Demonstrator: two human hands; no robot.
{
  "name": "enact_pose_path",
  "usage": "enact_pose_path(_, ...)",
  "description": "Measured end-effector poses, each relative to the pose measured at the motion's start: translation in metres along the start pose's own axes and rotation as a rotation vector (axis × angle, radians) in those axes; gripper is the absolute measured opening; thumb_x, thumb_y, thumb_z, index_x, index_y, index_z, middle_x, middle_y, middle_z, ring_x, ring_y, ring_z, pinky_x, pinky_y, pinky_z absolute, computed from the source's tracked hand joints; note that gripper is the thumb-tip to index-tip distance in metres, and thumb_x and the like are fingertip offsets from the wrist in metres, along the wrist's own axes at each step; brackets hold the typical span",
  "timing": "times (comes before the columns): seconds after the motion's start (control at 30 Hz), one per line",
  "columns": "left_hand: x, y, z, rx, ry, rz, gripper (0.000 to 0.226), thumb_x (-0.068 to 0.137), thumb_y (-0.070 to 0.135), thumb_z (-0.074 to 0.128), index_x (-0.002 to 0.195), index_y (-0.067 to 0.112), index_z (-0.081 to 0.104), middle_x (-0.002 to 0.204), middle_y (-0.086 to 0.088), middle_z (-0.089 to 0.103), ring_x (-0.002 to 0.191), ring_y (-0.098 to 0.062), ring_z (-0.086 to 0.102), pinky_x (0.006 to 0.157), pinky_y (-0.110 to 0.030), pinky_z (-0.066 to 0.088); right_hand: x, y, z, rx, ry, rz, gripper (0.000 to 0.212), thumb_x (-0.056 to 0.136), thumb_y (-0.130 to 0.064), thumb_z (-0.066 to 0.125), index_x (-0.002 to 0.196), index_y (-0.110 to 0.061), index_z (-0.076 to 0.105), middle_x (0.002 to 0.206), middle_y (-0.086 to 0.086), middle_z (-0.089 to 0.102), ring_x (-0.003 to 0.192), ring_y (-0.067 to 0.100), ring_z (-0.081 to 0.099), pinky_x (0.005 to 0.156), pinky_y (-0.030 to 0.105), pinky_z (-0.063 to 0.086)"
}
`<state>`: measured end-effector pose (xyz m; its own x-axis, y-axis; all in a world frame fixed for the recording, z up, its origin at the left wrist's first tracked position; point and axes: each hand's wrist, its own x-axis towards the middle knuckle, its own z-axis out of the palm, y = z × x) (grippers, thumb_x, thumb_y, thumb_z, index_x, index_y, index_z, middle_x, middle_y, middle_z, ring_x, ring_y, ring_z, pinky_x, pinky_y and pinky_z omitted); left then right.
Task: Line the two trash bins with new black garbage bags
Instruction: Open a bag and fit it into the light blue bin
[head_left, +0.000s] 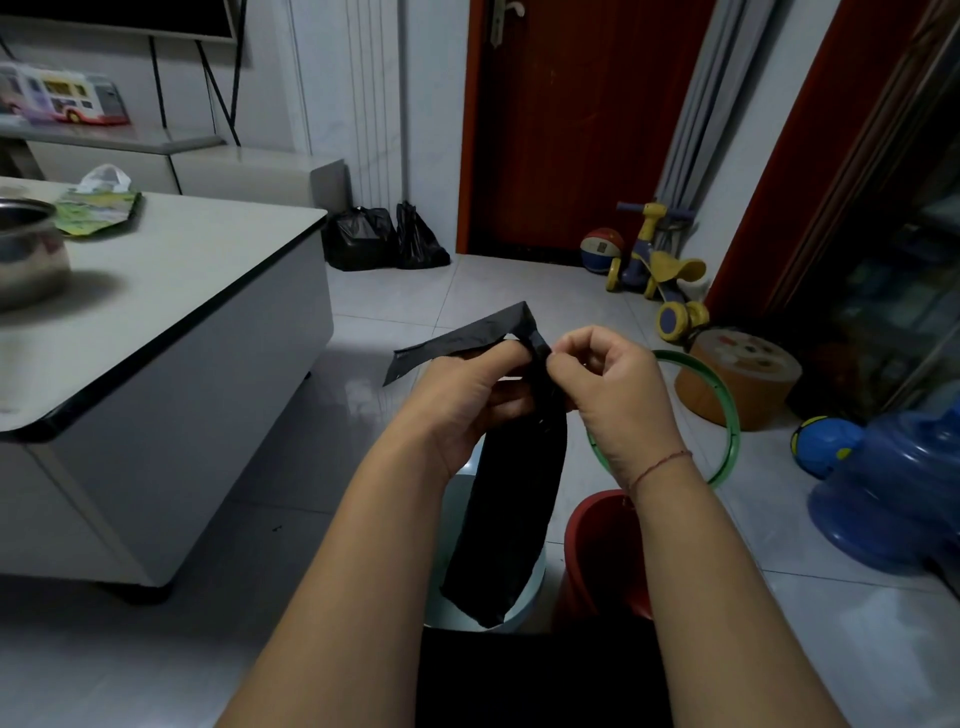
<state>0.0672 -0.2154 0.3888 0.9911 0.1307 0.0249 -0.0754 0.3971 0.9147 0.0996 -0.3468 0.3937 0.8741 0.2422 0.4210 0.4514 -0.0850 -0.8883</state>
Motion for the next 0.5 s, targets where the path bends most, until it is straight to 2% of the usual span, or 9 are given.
enact_pose_path(0.17, 0.0017, -0.0008, -0.0005, -0.055, 0.006, -0.024, 0.012, 0.08, 0.012, 0.069, 0.089, 0.005, 0.072, 0.087, -0.01, 0.073, 0.082, -0.023, 0.071, 0.07, -0.029, 0.057, 0.0007, 0.0014, 0.0003, 0.093, -0.032, 0.012, 0.016, 0.08, -0.019, 0.061, 0.068, -0.03, 0.064, 0.069, -0.008, 0.062, 0.073, 0.012, 0.061, 0.063, 0.021, 0.05)
enact_pose_path(0.27, 0.0047, -0.0026, -0.0012, -0.116, 0.009, -0.048, 0.013, 0.08, 0.011, 0.069, 0.09, 0.004, 0.071, 0.086, -0.01, 0.074, 0.082, -0.021, 0.071, 0.073, -0.031, 0.058, 0.0013, 0.0006, 0.0023, 0.168, -0.041, 0.032, 0.018, 0.078, -0.019, 0.061, 0.065, -0.031, 0.065, 0.064, -0.012, 0.061, 0.067, 0.005, 0.06, 0.06, 0.017, 0.048)
enact_pose_path(0.37, 0.0066, -0.0022, -0.0021, -0.186, 0.023, -0.076, 0.018, 0.08, 0.012, 0.07, 0.095, 0.003, 0.067, 0.081, -0.009, 0.073, 0.08, -0.022, 0.072, 0.082, -0.034, 0.058, 0.0032, 0.0004, 0.0023, 0.305, -0.019, 0.085, 0.017, 0.074, -0.019, 0.06, 0.063, -0.031, 0.065, 0.063, -0.011, 0.062, 0.064, 0.005, 0.061, 0.06, 0.02, 0.05)
enact_pose_path(0.5, 0.0073, -0.0006, -0.0021, -0.227, 0.055, -0.099, 0.003, 0.085, 0.009, 0.063, 0.084, 0.009, 0.066, 0.07, -0.003, 0.071, 0.063, -0.012, 0.07, 0.057, -0.022, 0.055, 0.0064, 0.0036, -0.0001, 0.432, 0.046, 0.171, 0.027, 0.08, -0.016, 0.055, 0.057, -0.026, 0.065, 0.059, -0.01, 0.064, 0.06, 0.003, 0.061, 0.061, 0.021, 0.049)
